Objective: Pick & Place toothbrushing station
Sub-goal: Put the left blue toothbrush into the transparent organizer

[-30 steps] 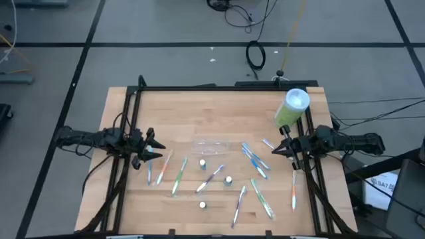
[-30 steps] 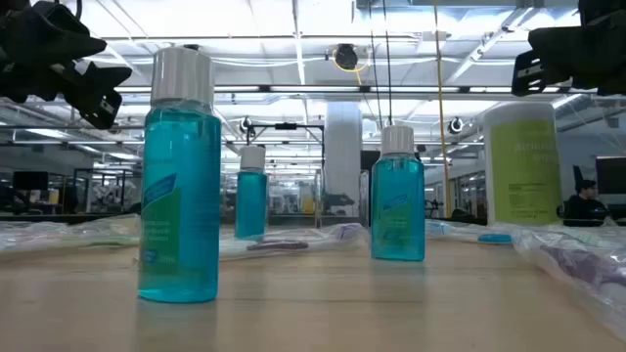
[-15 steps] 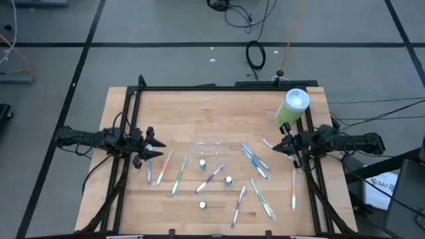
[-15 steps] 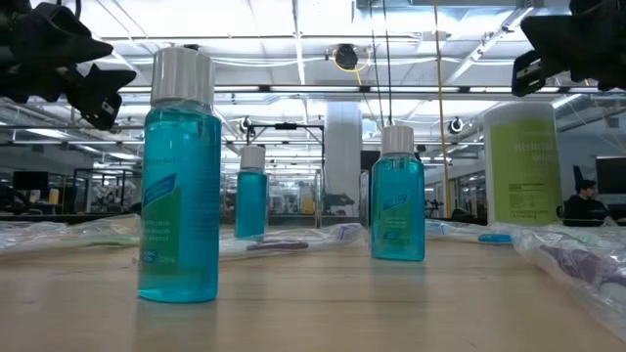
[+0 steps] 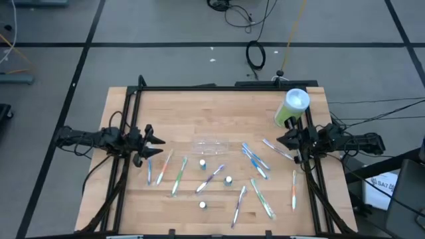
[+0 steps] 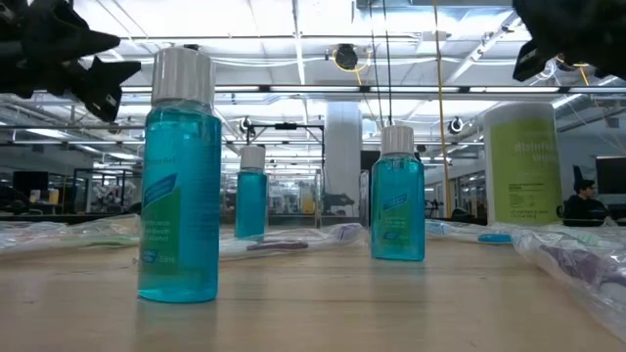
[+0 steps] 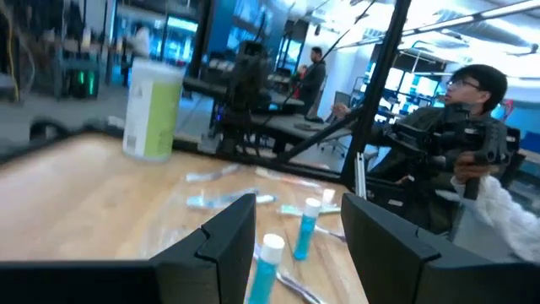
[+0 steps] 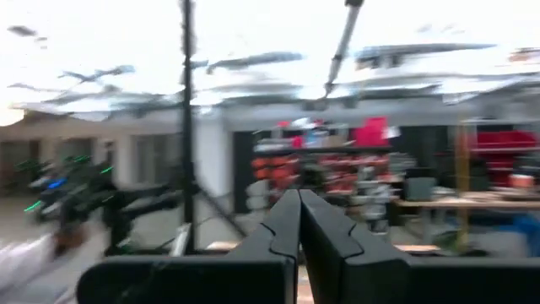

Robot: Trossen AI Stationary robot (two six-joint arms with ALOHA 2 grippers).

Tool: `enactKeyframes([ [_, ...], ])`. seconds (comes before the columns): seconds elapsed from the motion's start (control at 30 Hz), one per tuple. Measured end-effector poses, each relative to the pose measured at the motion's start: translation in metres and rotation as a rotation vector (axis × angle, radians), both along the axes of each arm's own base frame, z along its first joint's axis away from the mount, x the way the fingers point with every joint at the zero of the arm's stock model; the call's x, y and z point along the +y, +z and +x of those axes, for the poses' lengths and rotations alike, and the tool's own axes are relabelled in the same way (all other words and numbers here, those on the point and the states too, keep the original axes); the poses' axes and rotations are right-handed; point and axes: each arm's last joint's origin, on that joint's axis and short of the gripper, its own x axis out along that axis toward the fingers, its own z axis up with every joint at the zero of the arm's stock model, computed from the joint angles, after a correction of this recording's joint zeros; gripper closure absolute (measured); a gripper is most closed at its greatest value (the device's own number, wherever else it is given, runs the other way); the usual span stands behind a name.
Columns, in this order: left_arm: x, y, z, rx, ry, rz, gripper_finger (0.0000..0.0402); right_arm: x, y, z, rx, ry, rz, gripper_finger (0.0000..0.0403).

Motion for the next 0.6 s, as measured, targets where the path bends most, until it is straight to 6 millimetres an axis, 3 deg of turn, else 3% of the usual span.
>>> enactKeyframes([
  [0.23, 0.000, 0.008, -0.001, -0.086, 0.007, 0.038, 0.0218, -0.006, -0.002, 0.005, 0.036, -0.181, 0.073, 0.0399],
  [0.43, 0.000, 0.013, 0.002, -0.133, 0.014, 0.066, 0.0218, -0.003, 0.007, 0.014, -0.041, -0.088, 0.072, 0.0399],
  [0.6, -0.001, 0.014, 0.008, -0.137, 0.016, 0.081, 0.0218, -0.001, -0.004, 0.036, 0.152, -0.071, 0.067, 0.0398],
])
